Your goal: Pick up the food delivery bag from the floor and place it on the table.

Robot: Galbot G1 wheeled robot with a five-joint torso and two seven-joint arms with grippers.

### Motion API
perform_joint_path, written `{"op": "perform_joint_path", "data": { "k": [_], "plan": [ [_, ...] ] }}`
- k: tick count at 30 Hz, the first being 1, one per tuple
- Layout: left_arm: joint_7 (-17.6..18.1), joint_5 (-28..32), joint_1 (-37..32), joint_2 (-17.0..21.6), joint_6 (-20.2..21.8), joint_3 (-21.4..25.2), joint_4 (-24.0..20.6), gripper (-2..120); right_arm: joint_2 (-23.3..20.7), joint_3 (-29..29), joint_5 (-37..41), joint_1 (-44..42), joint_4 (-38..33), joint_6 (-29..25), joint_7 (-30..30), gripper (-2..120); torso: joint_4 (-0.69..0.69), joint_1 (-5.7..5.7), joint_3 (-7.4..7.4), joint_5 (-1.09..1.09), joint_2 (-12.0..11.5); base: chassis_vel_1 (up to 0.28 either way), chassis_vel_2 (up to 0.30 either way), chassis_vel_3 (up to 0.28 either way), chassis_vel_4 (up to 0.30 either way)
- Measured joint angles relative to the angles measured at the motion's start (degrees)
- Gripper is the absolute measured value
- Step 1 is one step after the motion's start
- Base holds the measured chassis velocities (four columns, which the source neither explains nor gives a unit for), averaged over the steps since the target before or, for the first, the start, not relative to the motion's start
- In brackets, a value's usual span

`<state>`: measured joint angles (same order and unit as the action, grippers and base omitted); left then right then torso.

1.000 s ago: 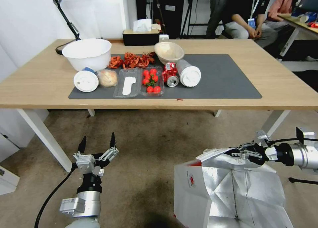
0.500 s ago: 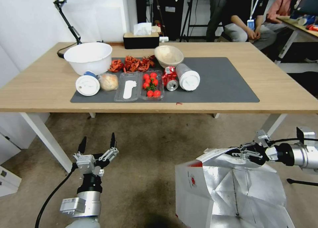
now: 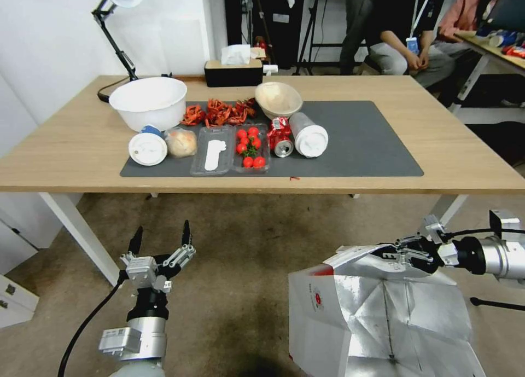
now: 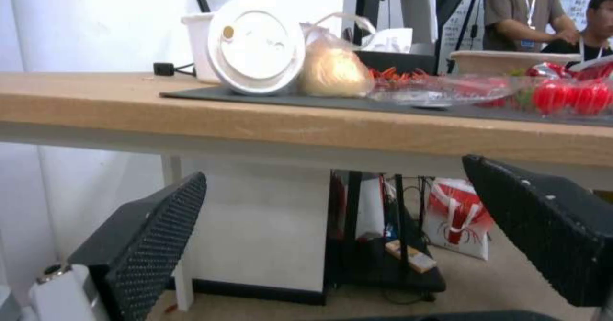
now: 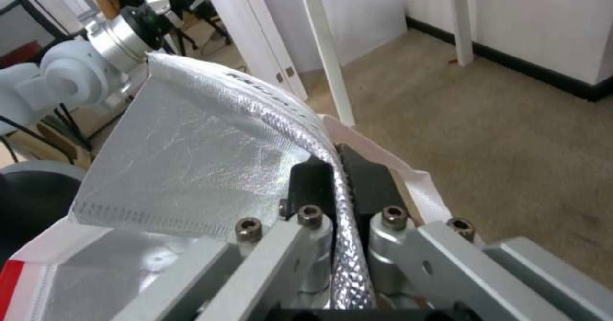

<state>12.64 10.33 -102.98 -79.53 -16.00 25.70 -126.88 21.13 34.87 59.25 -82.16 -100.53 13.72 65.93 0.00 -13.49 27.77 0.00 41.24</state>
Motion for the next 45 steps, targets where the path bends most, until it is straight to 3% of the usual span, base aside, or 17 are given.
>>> {"op": "perform_joint_path", "data": {
  "k": [45],
  "plan": [
    [0.09,-0.55,-0.39,-0.23,-0.61,-0.24,-0.09,100,0.22,0.03,-0.29,0.07,-0.41,-0.31,-0.05,0,0.0,-4.97,6.76,0.0,11.76,0.0,0.0,0.0,0.0]
  ]
}}
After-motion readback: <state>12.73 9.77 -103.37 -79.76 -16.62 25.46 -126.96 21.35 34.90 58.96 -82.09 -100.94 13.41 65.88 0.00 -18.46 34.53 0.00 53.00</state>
